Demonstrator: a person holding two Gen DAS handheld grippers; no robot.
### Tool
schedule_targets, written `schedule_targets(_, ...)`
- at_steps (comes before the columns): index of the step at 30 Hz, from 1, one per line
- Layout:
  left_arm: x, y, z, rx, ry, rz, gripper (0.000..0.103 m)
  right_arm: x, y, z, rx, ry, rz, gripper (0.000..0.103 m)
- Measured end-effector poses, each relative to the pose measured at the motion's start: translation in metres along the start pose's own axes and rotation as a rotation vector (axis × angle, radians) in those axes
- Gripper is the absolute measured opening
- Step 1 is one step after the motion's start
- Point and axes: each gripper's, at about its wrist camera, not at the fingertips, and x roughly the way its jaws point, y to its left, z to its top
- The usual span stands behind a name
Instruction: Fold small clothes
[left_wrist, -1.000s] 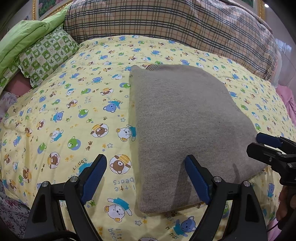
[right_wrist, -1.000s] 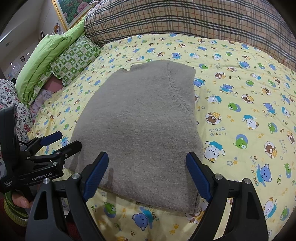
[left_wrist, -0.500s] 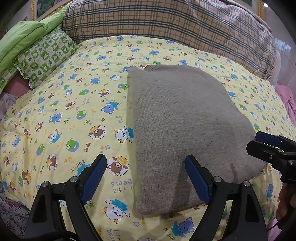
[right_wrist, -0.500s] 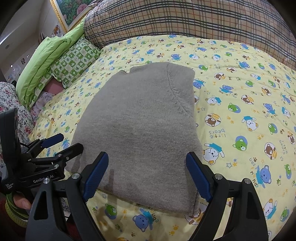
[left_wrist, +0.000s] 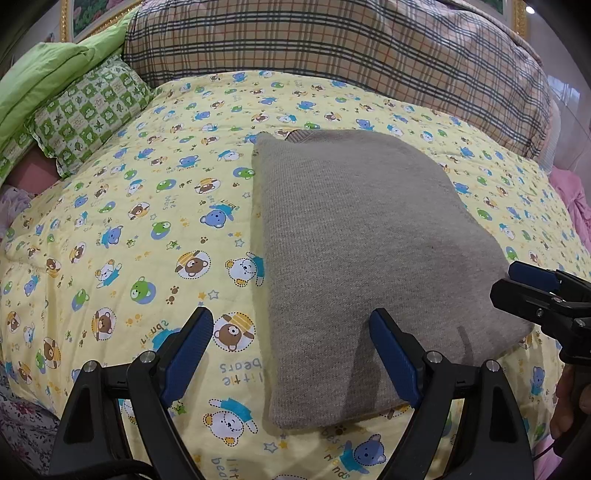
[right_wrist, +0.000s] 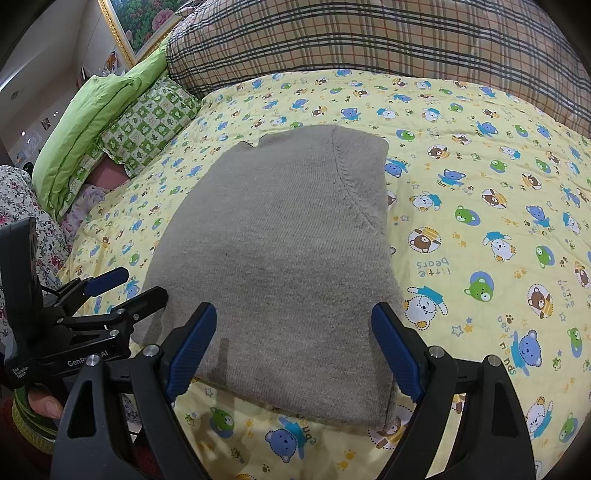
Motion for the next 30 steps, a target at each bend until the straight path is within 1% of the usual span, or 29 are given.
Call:
schedule_targets(21, 0.0, -0.005, 0.007, 0.008, -0.004, -0.007, 0.087, -0.001, -0.001, 0.001, 0.002, -0.002, 0.005, 0.086)
schedule_targets(30, 0.002, 0.0, 0.013, -0.001, -0.006, -0.001, 0.087, 0.002, -0.008, 0.01, 0.026, -0.003, 0.012, 0.086)
